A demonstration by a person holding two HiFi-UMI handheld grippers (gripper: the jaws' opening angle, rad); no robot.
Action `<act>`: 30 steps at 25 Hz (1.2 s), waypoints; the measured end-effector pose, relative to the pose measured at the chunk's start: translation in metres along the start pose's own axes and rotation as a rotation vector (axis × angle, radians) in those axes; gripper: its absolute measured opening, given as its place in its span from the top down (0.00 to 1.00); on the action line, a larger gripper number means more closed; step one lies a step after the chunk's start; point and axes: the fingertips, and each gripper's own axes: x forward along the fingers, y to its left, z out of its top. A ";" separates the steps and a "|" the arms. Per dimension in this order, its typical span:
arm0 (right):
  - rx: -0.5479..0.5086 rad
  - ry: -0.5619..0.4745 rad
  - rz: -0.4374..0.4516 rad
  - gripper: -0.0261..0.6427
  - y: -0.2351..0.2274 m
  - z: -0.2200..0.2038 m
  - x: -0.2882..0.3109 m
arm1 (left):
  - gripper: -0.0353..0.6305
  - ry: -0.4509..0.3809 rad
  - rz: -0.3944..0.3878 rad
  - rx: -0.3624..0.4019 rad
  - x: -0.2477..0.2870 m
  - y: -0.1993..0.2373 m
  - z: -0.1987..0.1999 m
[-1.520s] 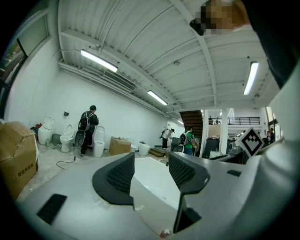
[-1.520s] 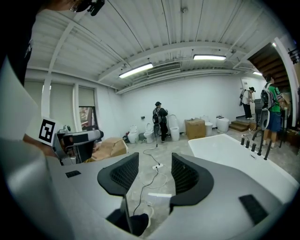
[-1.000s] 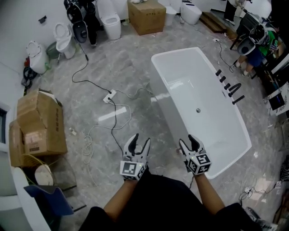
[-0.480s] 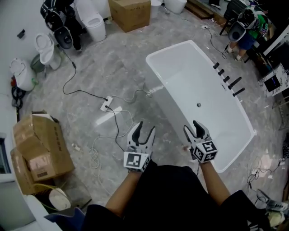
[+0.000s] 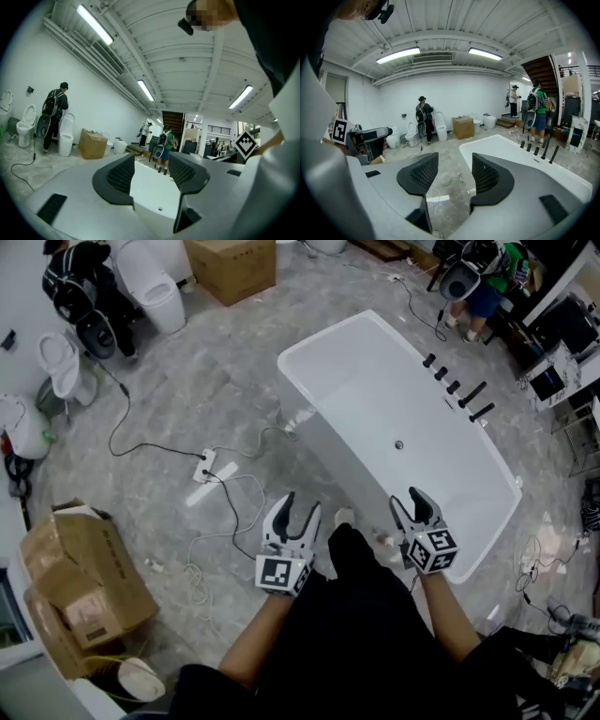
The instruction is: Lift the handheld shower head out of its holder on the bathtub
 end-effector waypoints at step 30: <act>0.195 -0.055 -0.198 0.67 -0.219 0.026 0.072 | 0.64 0.162 -0.312 0.059 0.292 -0.077 -0.018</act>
